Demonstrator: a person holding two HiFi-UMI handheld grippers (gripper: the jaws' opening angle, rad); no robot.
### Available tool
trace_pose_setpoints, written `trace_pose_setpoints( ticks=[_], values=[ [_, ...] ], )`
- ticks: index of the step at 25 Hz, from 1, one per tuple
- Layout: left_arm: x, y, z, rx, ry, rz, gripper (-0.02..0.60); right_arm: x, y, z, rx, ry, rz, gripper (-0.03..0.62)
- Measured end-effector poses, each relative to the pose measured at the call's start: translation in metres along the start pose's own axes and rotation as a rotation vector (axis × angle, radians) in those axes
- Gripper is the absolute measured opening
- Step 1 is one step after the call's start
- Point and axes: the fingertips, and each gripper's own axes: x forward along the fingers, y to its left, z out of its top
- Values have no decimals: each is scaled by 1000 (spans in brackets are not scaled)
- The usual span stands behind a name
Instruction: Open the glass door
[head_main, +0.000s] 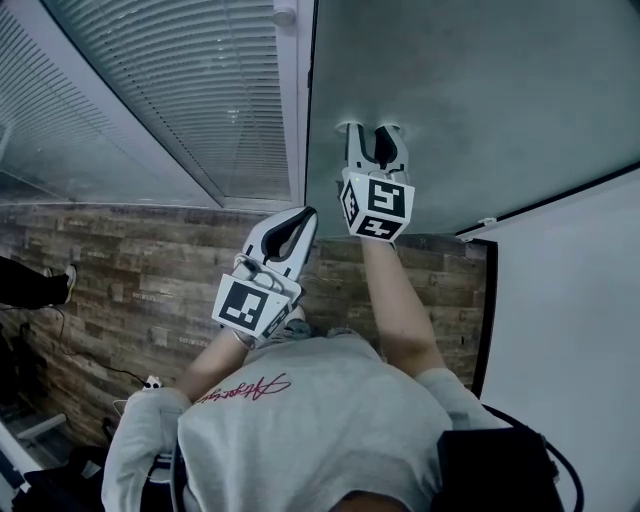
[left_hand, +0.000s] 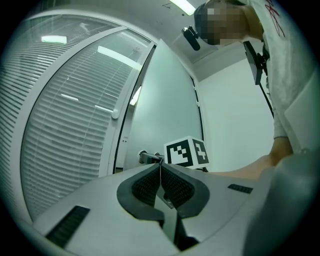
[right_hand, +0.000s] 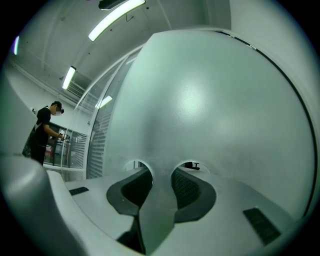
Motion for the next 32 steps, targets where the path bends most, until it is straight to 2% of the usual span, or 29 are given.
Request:
trace_pose_setpoints(
  ticks=[15,32],
  values=[
    [-26,-60,-1,8,-24,181,18,-55,17,4,14,1,136,130],
    [-88,-145,-8,37,-65,423,18,-141,31,13,28,0,259,129]
  ],
)
